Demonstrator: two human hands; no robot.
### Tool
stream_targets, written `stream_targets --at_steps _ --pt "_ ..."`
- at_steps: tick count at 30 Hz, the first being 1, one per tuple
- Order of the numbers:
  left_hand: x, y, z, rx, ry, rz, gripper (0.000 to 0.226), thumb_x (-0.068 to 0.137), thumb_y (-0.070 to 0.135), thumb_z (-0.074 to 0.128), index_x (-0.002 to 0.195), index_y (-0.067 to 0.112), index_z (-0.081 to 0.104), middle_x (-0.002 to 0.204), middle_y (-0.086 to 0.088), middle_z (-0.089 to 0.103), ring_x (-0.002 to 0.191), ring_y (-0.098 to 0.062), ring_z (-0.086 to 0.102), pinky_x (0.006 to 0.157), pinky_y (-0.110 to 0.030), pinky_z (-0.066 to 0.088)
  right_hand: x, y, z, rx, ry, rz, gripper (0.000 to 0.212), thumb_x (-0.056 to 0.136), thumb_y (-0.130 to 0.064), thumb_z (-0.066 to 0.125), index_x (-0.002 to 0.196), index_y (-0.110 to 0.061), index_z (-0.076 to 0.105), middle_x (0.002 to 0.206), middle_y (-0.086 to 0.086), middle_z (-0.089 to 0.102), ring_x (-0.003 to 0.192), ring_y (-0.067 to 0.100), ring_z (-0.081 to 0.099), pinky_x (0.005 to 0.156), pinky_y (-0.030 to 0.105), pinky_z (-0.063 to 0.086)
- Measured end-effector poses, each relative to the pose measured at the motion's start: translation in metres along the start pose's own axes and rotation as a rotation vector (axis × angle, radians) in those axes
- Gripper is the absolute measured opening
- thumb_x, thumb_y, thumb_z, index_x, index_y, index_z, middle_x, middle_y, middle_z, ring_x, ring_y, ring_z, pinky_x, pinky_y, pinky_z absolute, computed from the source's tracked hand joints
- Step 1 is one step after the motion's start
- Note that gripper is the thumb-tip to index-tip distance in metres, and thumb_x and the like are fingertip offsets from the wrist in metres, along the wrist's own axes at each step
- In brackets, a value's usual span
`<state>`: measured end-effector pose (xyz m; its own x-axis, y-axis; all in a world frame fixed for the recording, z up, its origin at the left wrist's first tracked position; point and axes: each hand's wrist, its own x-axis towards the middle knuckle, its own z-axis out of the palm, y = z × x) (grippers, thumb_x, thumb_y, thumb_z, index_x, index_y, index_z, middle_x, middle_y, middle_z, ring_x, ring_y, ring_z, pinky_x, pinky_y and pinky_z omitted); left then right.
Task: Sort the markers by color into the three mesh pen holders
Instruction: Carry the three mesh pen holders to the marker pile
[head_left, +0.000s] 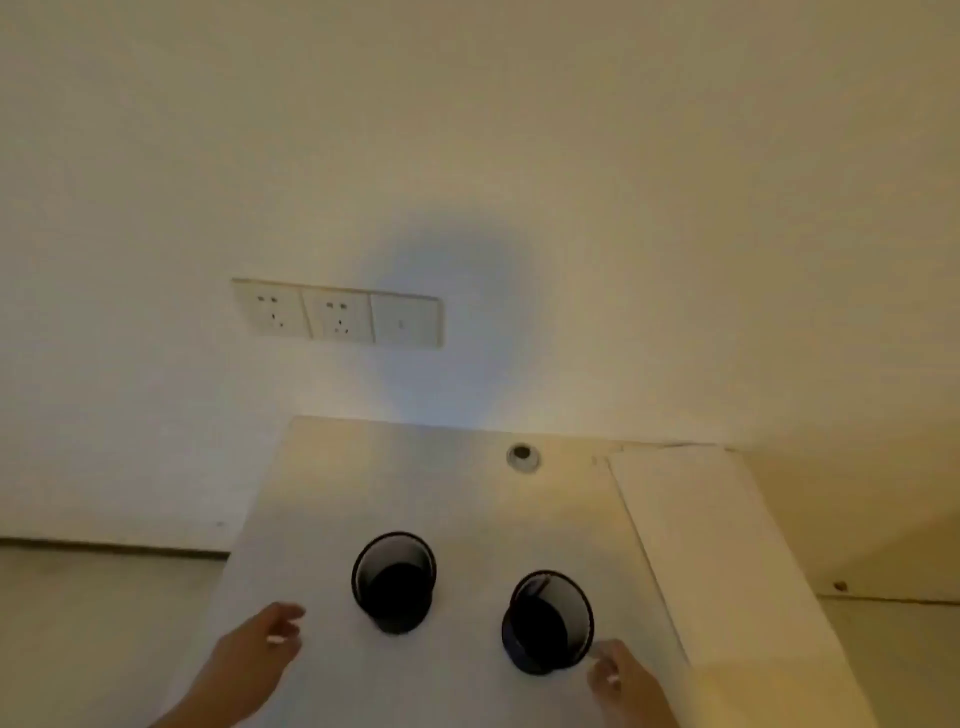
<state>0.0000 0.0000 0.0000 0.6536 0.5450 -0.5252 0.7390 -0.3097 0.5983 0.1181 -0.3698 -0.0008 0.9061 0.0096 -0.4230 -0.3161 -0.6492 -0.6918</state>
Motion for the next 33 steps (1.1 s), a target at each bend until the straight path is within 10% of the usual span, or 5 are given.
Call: stream_targets --at_steps 4,9,14,26,33 --pt "0.007 0.017 0.028 0.013 -0.066 0.094 0.054 0.081 0.018 0.07 0.129 0.018 0.046 0.119 -0.003 0.054 0.097 -0.017 0.056 0.08 -0.029 0.046 0.019 -0.01 0.018 -0.017 -0.25 -0.088 0.033 0.081 -0.008 0.067 0.105 -0.023 0.05 0.113 0.009 0.056 0.091 0.016 0.056 0.074 0.027 0.042" --pt "0.016 0.029 0.052 -0.147 -0.066 0.203 0.085 0.07 0.016 0.08 0.14 0.019 0.031 0.14 -0.004 0.041 0.122 -0.024 0.047 0.096 -0.042 0.044 0.013 -0.019 0.038 0.17 -0.158 -0.286 0.07 0.056 -0.042 0.085 0.115 -0.039 0.05 0.116 -0.028 0.058 0.112 -0.012 0.049 0.089 0.005 0.04" --pt "0.022 0.037 0.071 -0.247 0.007 0.289 0.1 0.058 0.017 0.088 0.137 0.029 0.027 0.129 0.012 0.044 0.116 -0.01 0.044 0.095 -0.029 0.04 0.02 -0.013 0.052 0.248 -0.084 -0.193 0.097 0.047 -0.017 0.092 0.131 -0.016 0.043 0.128 0.002 0.054 0.121 0.018 0.051 0.103 0.049 0.041" --pt "0.011 0.046 0.076 -0.297 0.166 0.116 0.089 0.056 0.033 0.087 0.13 0.028 0.038 0.125 0.01 0.05 0.11 -0.009 0.047 0.09 -0.026 0.039 0.038 -0.046 0.067 0.147 -0.117 -0.2 0.071 0.059 -0.026 0.085 0.118 -0.024 0.045 0.11 -0.008 0.052 0.101 0.011 0.05 0.071 0.008 0.037" --pt "-0.07 -0.006 0.056 -0.304 0.316 -0.062 0.094 0.049 0.046 0.086 0.129 0.029 0.039 0.114 0.015 0.047 0.103 -0.006 0.046 0.084 -0.024 0.039 0.015 -0.069 0.089 0.073 -0.501 -0.336 0.074 0.067 -0.029 0.081 0.129 -0.016 0.043 0.116 -0.003 0.056 0.105 0.015 0.054 0.083 0.027 0.043"
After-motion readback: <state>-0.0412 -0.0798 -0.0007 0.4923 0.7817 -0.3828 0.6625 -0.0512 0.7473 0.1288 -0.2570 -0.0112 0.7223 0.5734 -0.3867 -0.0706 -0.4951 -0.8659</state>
